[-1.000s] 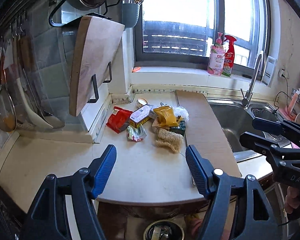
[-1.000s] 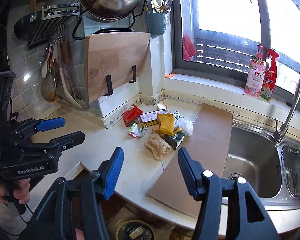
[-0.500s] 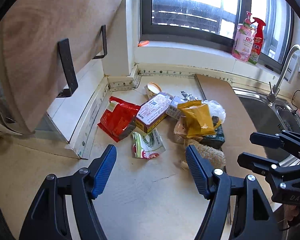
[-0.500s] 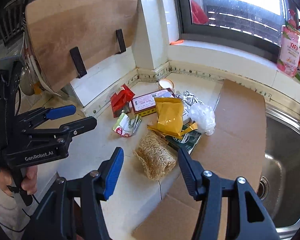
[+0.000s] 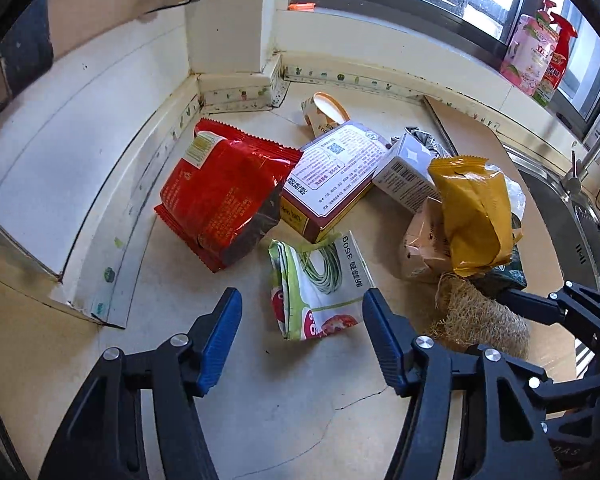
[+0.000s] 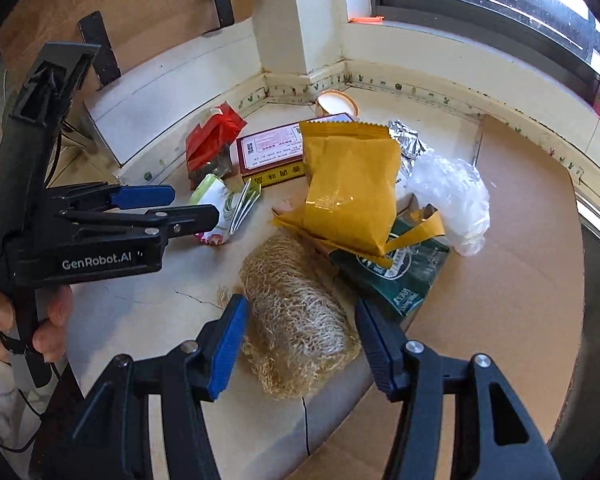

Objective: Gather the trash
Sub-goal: 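Grasp the green snack packet with the left gripper while the right grasps the loofah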

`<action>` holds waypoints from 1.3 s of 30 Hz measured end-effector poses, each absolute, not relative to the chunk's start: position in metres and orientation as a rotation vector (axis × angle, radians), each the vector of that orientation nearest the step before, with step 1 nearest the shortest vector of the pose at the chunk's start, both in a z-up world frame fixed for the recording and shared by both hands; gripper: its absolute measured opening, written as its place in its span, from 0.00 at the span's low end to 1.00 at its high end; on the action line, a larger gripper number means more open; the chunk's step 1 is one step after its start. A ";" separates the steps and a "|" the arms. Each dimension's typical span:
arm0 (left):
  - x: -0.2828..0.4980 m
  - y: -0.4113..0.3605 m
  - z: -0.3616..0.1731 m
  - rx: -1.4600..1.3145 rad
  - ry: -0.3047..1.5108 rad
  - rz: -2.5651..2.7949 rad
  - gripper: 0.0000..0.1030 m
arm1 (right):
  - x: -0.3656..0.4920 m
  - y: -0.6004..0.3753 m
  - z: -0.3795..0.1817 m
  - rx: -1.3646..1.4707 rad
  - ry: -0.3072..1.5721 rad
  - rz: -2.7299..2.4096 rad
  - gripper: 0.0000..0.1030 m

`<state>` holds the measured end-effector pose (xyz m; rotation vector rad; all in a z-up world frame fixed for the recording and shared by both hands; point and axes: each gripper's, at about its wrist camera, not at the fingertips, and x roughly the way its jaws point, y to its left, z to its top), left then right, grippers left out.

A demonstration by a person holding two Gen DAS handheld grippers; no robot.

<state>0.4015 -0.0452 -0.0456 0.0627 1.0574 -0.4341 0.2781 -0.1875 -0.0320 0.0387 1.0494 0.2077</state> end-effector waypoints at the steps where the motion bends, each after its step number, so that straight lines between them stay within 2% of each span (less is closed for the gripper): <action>1: 0.405 -0.045 -0.050 0.048 1.071 -0.439 0.56 | 0.278 -0.187 -0.034 0.040 1.047 0.211 0.50; 4: 0.411 -0.045 -0.057 0.016 1.090 -0.446 0.50 | 0.278 -0.185 -0.035 0.045 1.036 0.215 0.49; 6: 0.413 -0.045 -0.061 -0.009 1.101 -0.461 0.33 | 0.278 -0.184 -0.035 0.049 1.033 0.217 0.48; 7: 0.414 -0.046 -0.063 -0.023 1.105 -0.467 0.28 | 0.277 -0.185 -0.035 0.052 1.032 0.217 0.47; 8: 0.415 -0.047 -0.063 -0.029 1.107 -0.468 0.15 | 0.278 -0.185 -0.034 0.053 1.030 0.218 0.45; 12: 0.410 -0.050 -0.061 -0.045 1.081 -0.458 0.06 | 0.275 -0.184 -0.030 0.050 1.014 0.212 0.37; 14: 0.403 -0.050 -0.055 -0.033 1.062 -0.445 0.05 | 0.271 -0.184 -0.026 0.057 1.010 0.210 0.32; 17: 0.388 -0.050 -0.039 -0.013 1.036 -0.434 0.05 | 0.264 -0.186 -0.019 0.083 1.000 0.205 0.30; 28: 0.281 -0.041 0.047 0.085 0.904 -0.472 0.05 | 0.192 -0.182 0.054 0.136 0.874 0.197 0.30; 39: 0.169 -0.008 0.109 0.112 0.846 -0.501 0.05 | 0.105 -0.167 0.115 0.134 0.781 0.196 0.30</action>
